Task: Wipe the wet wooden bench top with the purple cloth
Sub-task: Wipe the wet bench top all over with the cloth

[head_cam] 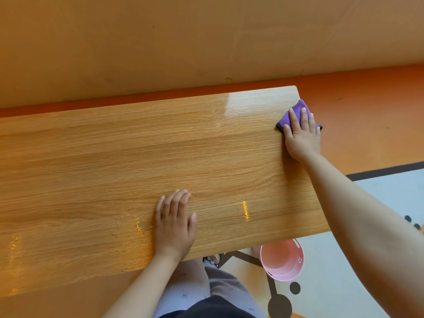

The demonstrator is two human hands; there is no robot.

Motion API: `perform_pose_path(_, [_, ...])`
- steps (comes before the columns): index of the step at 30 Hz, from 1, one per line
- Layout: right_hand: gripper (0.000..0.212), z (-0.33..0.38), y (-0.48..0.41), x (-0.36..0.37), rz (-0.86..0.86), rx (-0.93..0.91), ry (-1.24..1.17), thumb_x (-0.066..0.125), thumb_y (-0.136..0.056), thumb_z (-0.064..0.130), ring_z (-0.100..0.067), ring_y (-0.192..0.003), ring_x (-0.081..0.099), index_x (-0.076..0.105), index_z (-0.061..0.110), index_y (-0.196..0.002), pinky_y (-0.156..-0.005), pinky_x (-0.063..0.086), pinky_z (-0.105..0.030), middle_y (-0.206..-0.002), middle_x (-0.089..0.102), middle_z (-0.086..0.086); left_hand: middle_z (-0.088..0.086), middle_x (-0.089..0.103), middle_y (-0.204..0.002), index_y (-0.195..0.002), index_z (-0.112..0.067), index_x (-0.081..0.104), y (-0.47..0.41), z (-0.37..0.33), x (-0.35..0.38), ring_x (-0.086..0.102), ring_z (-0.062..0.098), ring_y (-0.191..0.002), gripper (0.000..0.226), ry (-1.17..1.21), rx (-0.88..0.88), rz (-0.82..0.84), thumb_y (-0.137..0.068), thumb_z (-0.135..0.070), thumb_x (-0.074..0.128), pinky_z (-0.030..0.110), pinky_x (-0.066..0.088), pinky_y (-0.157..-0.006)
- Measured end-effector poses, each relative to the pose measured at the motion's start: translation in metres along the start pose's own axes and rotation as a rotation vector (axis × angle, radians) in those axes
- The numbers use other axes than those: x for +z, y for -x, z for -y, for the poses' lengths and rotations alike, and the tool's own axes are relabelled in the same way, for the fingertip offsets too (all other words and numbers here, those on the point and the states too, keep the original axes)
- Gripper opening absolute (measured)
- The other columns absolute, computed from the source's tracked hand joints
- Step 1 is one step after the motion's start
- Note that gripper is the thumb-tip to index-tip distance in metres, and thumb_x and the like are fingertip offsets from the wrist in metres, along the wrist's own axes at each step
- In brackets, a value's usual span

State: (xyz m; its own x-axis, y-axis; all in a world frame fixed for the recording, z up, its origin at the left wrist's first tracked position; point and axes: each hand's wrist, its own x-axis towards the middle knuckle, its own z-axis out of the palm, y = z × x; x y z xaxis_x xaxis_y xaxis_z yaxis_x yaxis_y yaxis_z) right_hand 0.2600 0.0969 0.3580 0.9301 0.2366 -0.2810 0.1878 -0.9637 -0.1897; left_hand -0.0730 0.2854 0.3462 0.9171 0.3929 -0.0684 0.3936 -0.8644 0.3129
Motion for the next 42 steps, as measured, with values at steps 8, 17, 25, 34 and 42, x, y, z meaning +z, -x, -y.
perform_pose_path(8, [0.051, -0.050, 0.105, 0.024, -0.028, 0.042, 0.009, 0.026, -0.101, 0.042, -0.020, -0.147, -0.002, 0.013, 0.035, -0.150, -0.117, 0.003, -0.044, -0.161, 0.000, 0.000, 0.006, 0.051, -0.132, -0.127, -0.011, 0.047, 0.001, 0.000, 0.000, 0.039, 0.022, -0.128, 0.046, -0.005, -0.003, -0.014, -0.087, -0.032, 0.038, 0.043, 0.019, -0.114])
perform_pose_path(17, [0.070, -0.087, 0.209, 0.046, -0.042, 0.083, 0.063, 0.006, -0.085, 0.057, -0.022, -0.147, 0.001, 0.016, 0.032, -0.150, -0.116, 0.007, -0.046, -0.160, 0.006, -0.001, 0.005, 0.051, -0.133, -0.126, -0.011, 0.047, 0.004, 0.000, 0.001, 0.040, 0.022, -0.128, 0.046, -0.021, -0.005, -0.022, -0.087, -0.033, 0.036, 0.043, 0.018, -0.115])
perform_pose_path(25, [0.070, -0.074, 0.248, 0.055, -0.006, -0.034, 0.042, 0.010, -0.086, 0.061, -0.018, -0.147, -0.009, 0.013, 0.034, -0.150, -0.117, -0.004, -0.044, -0.160, 0.002, 0.002, 0.006, 0.049, -0.134, -0.128, -0.010, 0.047, 0.006, -0.004, -0.001, 0.039, 0.022, -0.130, 0.047, -0.041, 0.007, -0.023, -0.089, -0.033, 0.033, 0.042, 0.015, -0.115])
perform_pose_path(34, [0.084, -0.033, 0.285, 0.078, -0.007, -0.353, 0.146, 0.072, -0.074, 0.041, -0.026, -0.145, 0.012, 0.031, 0.030, -0.146, -0.114, 0.009, -0.048, -0.155, 0.027, -0.004, 0.000, 0.051, -0.133, -0.126, -0.013, 0.050, 0.043, -0.027, -0.030, 0.040, 0.016, -0.129, 0.039, 0.149, 0.030, -0.045, -0.091, -0.028, 0.042, 0.040, 0.016, -0.117])
perform_pose_path(42, [0.035, -0.021, 0.293, 0.069, -0.039, -0.264, -0.205, 0.049, -0.094, 0.024, -0.015, -0.146, 0.012, 0.051, 0.018, -0.128, -0.119, 0.002, -0.037, -0.153, 0.033, 0.000, -0.018, 0.049, -0.113, -0.114, -0.025, 0.054, 0.096, -0.046, -0.057, 0.038, 0.001, -0.112, 0.022, 0.454, -0.142, -0.009, -0.094, -0.027, 0.045, 0.023, 0.022, -0.100])
